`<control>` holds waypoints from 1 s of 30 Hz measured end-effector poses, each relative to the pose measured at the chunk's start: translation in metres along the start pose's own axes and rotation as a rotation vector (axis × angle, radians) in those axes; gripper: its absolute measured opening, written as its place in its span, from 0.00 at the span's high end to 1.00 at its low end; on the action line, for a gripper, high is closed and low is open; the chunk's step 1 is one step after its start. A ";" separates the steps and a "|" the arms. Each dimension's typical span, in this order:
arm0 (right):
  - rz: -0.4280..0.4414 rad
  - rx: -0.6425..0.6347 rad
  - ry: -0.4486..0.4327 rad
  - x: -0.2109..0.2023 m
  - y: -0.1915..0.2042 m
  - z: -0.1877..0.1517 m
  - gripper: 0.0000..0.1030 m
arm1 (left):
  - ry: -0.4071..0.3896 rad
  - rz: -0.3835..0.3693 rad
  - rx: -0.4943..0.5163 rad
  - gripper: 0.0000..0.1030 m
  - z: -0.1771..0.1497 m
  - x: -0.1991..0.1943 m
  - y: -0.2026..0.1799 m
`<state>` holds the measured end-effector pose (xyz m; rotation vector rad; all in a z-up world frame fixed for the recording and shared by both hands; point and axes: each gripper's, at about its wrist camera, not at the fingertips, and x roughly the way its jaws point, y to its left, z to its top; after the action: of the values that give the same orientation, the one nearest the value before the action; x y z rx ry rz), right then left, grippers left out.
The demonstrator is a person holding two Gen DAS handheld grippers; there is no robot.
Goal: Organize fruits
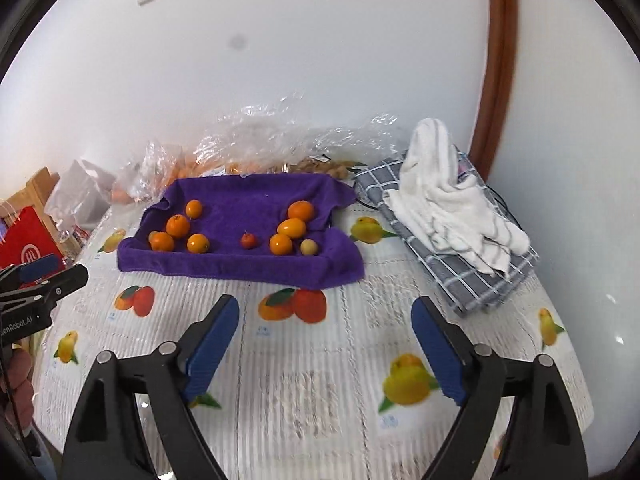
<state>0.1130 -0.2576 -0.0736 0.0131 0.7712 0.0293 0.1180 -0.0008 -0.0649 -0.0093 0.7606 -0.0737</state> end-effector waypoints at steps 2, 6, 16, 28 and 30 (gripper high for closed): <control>0.001 -0.003 0.000 -0.013 -0.002 -0.004 0.13 | -0.014 0.000 0.009 0.22 -0.004 -0.013 -0.008; -0.012 -0.013 -0.042 -0.041 -0.005 -0.012 0.08 | -0.039 -0.015 0.006 0.18 -0.012 -0.040 -0.017; 0.022 -0.003 -0.110 -0.096 -0.006 -0.030 0.06 | -0.121 0.010 0.017 0.11 -0.027 -0.093 -0.030; 0.024 0.004 -0.119 -0.107 -0.012 -0.038 0.06 | -0.127 0.004 0.015 0.11 -0.031 -0.099 -0.039; 0.019 -0.002 -0.120 -0.108 -0.013 -0.039 0.06 | -0.125 0.004 0.017 0.11 -0.031 -0.098 -0.040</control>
<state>0.0086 -0.2737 -0.0268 0.0200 0.6515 0.0472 0.0233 -0.0328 -0.0191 0.0040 0.6352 -0.0752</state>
